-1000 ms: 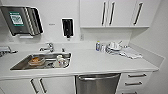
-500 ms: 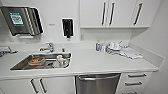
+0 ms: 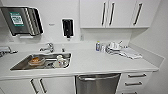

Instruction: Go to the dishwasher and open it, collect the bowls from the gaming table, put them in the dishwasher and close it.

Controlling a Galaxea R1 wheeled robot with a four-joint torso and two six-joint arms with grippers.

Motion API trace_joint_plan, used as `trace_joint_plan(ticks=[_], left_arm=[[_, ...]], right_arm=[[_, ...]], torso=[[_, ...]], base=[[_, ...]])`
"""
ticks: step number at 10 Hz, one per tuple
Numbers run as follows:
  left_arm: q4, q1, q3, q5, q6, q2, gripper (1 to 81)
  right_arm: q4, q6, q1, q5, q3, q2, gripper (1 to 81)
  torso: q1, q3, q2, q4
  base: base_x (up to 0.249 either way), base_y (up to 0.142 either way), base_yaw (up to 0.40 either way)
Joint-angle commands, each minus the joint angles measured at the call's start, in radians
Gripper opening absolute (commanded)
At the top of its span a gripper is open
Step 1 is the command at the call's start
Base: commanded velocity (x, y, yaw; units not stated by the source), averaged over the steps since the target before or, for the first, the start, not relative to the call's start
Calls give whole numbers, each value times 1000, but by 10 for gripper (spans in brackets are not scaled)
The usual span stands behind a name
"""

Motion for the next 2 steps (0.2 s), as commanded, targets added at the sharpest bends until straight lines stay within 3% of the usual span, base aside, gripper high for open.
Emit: trace_joint_plan(ticks=[1, 2], left_arm=[[-9, -37, -1, 44, 0, -4, 811], [-9, -37, 1, 44, 0, -7, 811]], right_arm=[[-46, -5, 23, 40, -38, 2, 811], [-46, -7, 26, 40, -32, 0, 811]], torso=[[0, 0, 0, 0], [0, 0, 0, 0]], base=[[0, 0, 0], [0, 0, 0]])
